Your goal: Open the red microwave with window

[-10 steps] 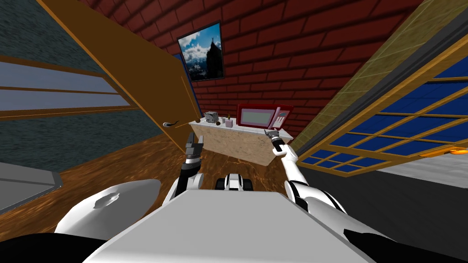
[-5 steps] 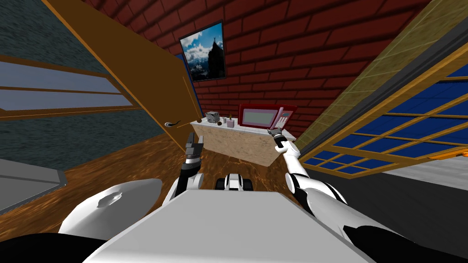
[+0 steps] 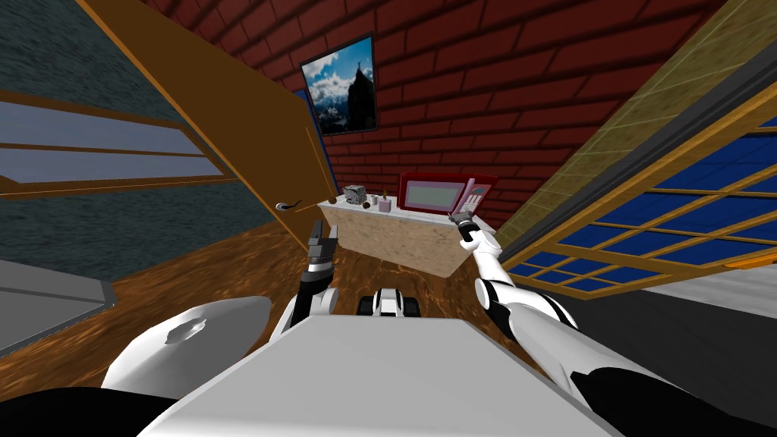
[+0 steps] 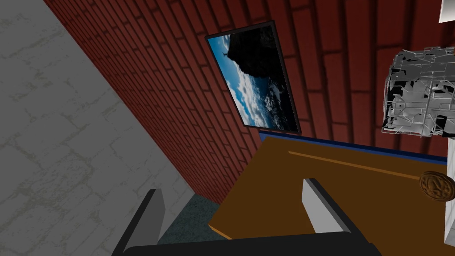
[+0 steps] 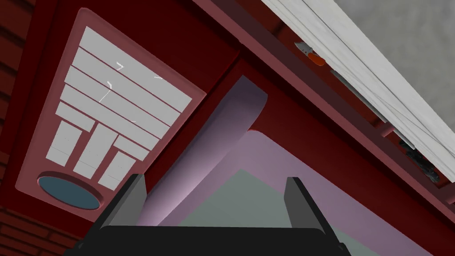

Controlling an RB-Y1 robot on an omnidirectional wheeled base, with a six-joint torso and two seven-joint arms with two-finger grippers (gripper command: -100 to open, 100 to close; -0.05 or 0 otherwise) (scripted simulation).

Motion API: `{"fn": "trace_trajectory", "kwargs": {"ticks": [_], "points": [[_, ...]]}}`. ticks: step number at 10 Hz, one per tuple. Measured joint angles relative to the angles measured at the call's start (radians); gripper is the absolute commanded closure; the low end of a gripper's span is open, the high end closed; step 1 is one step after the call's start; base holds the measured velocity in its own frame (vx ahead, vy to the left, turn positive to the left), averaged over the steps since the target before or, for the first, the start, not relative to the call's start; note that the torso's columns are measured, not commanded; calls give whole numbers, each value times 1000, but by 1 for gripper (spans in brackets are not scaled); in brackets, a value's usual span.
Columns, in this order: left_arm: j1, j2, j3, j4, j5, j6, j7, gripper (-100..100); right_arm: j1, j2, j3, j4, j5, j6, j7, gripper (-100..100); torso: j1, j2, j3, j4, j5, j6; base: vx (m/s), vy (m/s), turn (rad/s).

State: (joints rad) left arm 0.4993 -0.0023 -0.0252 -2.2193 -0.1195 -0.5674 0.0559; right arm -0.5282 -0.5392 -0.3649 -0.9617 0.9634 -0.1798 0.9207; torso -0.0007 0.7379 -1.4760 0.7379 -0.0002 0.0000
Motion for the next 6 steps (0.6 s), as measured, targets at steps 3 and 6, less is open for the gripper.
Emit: {"fn": "trace_trajectory", "kwargs": {"ticks": [3,6], "points": [[0,0,0,0,0,0,0,0,-42,-31,-14,62,47,9,39,-100,1,0,0,0,0,0,7,24,12],[0,0,0,0,0,0,0,0,-72,-42,-24,99,68,15,59,-100,0,0,0,0,0,0,1,9,3]]}}
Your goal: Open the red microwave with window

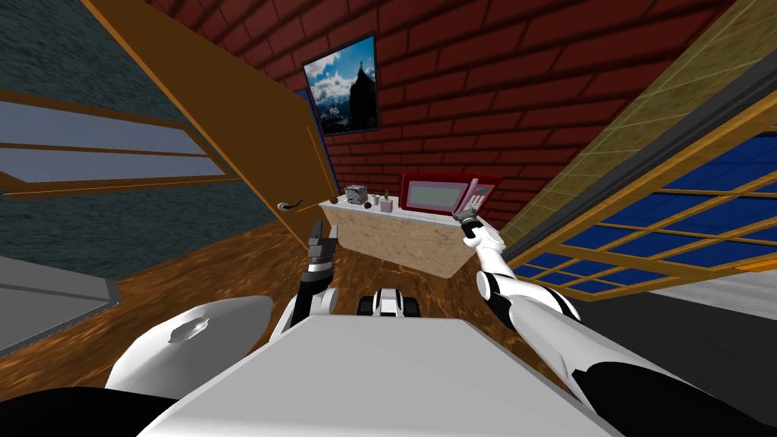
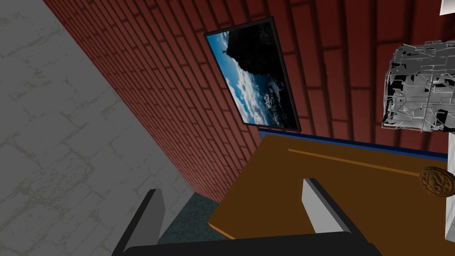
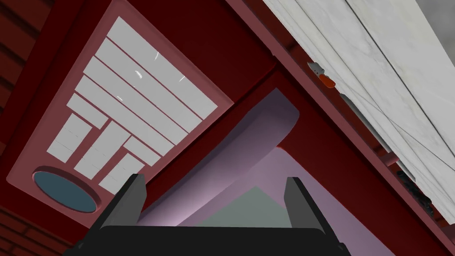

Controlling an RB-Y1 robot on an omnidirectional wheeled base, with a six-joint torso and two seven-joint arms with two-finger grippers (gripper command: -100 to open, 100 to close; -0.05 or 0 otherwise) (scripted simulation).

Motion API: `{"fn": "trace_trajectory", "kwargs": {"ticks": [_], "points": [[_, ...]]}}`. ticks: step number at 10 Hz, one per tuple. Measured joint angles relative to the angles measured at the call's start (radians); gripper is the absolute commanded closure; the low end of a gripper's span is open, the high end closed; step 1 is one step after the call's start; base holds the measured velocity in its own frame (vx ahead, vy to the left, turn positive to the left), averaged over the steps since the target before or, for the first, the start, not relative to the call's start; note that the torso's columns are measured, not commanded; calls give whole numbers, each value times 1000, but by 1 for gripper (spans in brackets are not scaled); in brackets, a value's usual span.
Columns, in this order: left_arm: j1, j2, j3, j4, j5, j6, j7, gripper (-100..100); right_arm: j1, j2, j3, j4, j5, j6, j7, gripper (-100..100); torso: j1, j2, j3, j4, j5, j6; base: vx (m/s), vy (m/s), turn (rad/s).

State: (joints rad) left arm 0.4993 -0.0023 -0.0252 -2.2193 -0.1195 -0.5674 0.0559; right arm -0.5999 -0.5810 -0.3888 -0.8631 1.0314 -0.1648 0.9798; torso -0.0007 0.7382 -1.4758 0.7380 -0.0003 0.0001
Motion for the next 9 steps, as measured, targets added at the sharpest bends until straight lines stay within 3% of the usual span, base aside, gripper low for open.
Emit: {"fn": "trace_trajectory", "kwargs": {"ticks": [1,4,6,7,8,9], "points": [[0,0,0,0,0,0,0,0,0,0,0,0,0,0,0,100,0,0,0,0,0,0,0,0,0],[0,0,0,0,0,0,0,0,8,-5,-7,1,15,33,-10,100,4,2,1,1,2,0,-55,86,73],[0,0,0,0,0,0,0,0,28,-32,28,-19,28,93,-66,100,1,1,0,0,1,0,-61,123,58],[0,0,0,0,0,0,0,0,56,-50,59,-48,30,140,-108,100,2,0,0,0,1,0,-44,105,40],[0,0,0,0,0,0,0,0,55,-56,60,-43,34,165,-123,100,-1,-2,-1,0,0,0,-16,34,3],[0,0,0,0,0,0,0,0,47,-48,32,-28,46,157,-110,100,-4,-3,-2,-1,-1,0,-37,66,97]]}}
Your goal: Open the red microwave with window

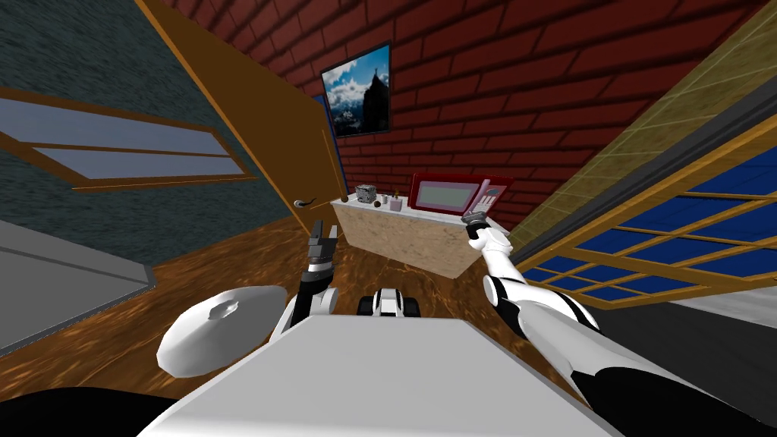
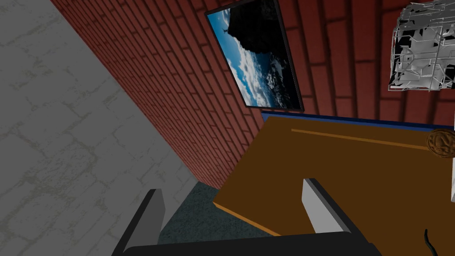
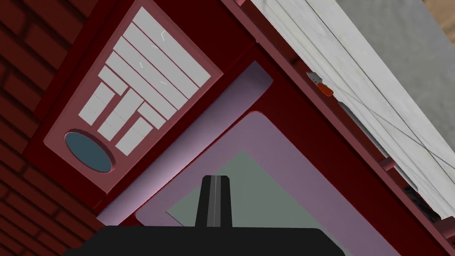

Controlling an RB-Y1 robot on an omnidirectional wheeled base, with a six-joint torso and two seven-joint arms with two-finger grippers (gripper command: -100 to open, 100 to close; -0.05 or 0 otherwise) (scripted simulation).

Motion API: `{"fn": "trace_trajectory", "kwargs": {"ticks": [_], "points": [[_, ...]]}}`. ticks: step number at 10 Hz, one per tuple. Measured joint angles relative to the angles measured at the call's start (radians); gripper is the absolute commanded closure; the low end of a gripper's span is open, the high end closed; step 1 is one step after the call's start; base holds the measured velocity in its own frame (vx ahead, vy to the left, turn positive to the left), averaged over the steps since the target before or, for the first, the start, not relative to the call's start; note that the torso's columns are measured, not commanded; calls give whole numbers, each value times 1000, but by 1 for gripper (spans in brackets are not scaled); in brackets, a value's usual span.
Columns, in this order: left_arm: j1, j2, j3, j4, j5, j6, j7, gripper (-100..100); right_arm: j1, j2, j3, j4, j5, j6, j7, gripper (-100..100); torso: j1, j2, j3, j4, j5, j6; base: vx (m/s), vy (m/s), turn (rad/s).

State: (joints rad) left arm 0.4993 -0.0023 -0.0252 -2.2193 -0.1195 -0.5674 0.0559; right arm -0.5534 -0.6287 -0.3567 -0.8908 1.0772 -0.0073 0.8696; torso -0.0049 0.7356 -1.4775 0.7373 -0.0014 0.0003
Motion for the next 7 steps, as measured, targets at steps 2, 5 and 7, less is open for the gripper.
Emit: {"fn": "trace_trajectory", "kwargs": {"ticks": [2,5,7], "points": [[0,0,0,0,0,0,0,0,6,-12,-9,5,20,26,-14,100,5,3,2,1,2,0,-52,88,61],[0,0,0,0,0,0,0,0,28,-22,-15,-8,69,93,-68,100,6,2,1,1,2,-1,-47,106,54],[0,0,0,0,0,0,0,0,53,-49,15,-24,69,154,-110,100,6,2,1,0,1,-1,-47,116,58]]}}
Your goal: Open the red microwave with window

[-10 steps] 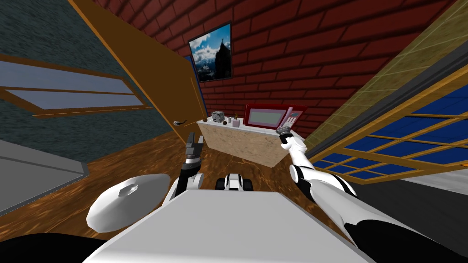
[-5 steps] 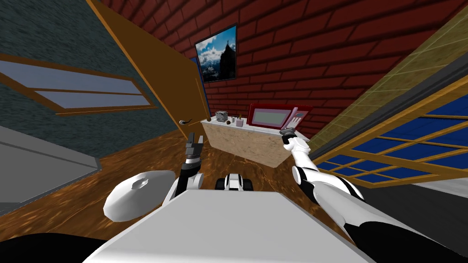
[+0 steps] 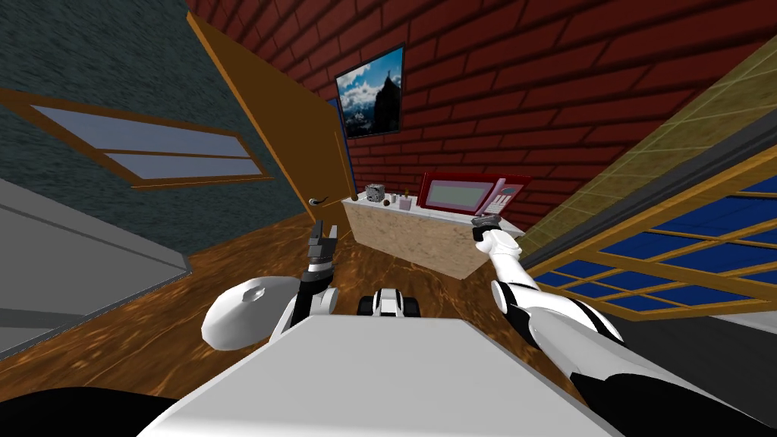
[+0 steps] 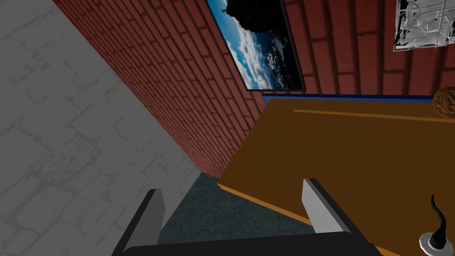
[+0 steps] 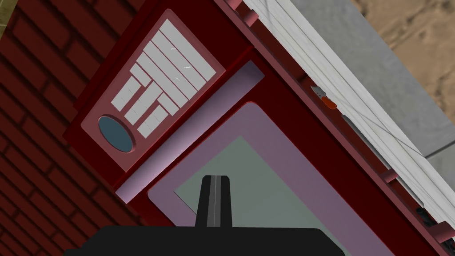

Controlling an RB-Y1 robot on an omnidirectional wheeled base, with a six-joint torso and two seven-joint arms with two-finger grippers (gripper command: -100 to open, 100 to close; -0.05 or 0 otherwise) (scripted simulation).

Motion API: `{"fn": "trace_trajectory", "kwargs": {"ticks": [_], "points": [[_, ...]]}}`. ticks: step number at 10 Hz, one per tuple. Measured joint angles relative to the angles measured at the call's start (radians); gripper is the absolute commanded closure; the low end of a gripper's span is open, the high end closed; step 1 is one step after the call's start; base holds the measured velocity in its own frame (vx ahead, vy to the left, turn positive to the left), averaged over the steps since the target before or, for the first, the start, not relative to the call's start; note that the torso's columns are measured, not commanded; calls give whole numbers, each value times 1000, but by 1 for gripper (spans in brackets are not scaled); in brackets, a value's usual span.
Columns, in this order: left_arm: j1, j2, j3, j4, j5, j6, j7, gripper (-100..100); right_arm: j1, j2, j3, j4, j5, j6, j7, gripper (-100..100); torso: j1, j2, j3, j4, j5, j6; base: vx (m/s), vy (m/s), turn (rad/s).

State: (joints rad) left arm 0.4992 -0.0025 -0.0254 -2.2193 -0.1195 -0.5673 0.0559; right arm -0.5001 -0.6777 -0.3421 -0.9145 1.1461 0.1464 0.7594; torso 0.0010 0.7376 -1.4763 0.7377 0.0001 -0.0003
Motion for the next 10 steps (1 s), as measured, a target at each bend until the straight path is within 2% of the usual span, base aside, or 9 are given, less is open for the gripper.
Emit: {"fn": "trace_trajectory", "kwargs": {"ticks": [1,3,4,5,6,7,9,10], "points": [[0,0,0,0,0,0,0,0,-5,8,-25,11,52,6,-27,100,-2,0,0,0,0,0,-21,33,2],[0,0,0,0,0,0,0,0,7,-8,5,-4,12,36,-23,100,-6,-1,-1,0,-2,1,-19,31,48],[0,0,0,0,0,0,0,0,25,-24,17,-17,-1,60,-32,100,0,1,1,0,0,0,-40,78,40],[0,0,0,0,0,0,0,0,28,-26,19,-19,9,81,-45,100,2,1,1,1,1,0,-61,97,66],[0,0,0,0,0,0,0,0,28,-30,15,-10,54,99,-83,100,2,2,1,1,1,0,-38,102,48],[0,0,0,0,0,0,0,0,41,-34,26,-28,31,129,-85,100,1,1,1,0,1,0,-40,129,95],[0,0,0,0,0,0,0,0,51,-57,38,-29,42,179,-114,100,-1,0,0,0,0,0,-32,78,21],[0,0,0,0,0,0,0,0,52,-57,38,-30,43,184,-116,-100,-5,-1,0,0,-1,1,-6,-106,83]]}}
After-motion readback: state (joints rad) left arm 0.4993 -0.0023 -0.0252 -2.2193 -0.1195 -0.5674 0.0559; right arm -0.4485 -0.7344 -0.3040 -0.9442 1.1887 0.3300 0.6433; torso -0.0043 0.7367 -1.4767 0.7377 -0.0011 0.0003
